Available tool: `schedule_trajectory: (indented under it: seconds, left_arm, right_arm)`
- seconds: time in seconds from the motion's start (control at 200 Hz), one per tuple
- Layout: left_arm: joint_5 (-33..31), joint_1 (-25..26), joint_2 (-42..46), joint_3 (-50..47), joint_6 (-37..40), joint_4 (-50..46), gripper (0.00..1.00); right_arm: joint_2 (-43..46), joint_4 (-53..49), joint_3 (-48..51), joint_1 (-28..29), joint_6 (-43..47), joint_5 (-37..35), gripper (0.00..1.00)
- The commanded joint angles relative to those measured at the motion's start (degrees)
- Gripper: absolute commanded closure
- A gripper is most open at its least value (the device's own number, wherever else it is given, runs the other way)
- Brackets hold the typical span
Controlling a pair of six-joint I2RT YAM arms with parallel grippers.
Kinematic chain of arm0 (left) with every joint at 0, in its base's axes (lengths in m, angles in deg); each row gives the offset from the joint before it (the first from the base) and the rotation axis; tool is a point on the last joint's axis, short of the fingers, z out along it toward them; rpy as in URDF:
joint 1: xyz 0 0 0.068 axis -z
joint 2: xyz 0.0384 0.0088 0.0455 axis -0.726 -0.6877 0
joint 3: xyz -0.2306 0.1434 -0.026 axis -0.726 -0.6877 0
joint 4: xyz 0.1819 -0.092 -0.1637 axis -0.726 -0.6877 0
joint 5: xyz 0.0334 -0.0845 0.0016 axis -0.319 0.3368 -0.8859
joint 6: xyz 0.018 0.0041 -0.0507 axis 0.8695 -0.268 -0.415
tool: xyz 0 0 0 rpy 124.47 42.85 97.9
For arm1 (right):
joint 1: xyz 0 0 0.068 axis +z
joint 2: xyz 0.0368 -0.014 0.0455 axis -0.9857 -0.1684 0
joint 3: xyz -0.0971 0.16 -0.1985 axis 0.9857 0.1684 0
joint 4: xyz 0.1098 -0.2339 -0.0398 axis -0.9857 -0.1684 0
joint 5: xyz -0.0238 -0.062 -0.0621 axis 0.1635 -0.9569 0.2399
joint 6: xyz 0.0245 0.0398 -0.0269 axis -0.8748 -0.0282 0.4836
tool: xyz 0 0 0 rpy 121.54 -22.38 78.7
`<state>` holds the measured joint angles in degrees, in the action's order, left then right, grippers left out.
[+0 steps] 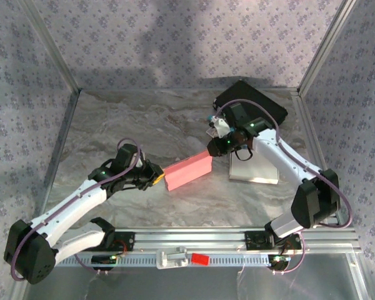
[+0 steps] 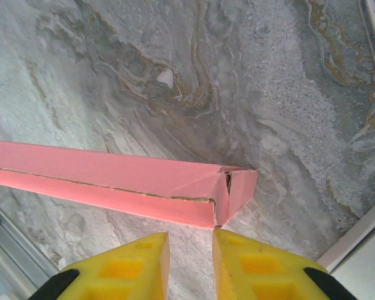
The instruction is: Fold the paper box
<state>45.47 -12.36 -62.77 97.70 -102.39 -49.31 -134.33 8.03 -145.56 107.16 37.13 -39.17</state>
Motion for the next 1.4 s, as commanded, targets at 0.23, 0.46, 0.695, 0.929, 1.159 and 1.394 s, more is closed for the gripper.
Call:
schedule_trajectory:
  seconds: [0.23,0.46,0.695,0.929,1.159,1.394]
  left_arm:
    - [-0.02,-0.27,-0.97,0.15,1.12,-3.38,0.83]
    - [-0.02,-0.26,-1.15,0.32,1.16,-3.23,0.83]
    - [-0.11,-0.32,-1.15,0.31,1.16,-3.21,0.83]
    - [-0.07,-0.33,-1.32,0.38,1.33,-3.27,0.83]
    - [-0.02,-0.42,-1.42,0.43,1.33,-3.29,0.83]
    - [0.08,-0.51,-1.59,0.50,1.42,-3.24,0.83]
  right_arm:
    - [0.08,3.28,-0.24,-6.74,-17.98,8.61,0.64]
    - [-2.50,5.18,-2.17,-5.62,-28.71,9.13,0.64]
    - [-5.73,0.28,-4.21,-4.37,-37.53,6.65,0.63]
    - [-7.61,0.80,-5.60,-3.78,-39.67,6.78,0.65]
    - [-8.62,-4.48,-8.01,-2.68,-34.29,5.00,0.68]
    - [-9.64,-7.35,-9.47,-1.14,-30.99,2.10,0.72]
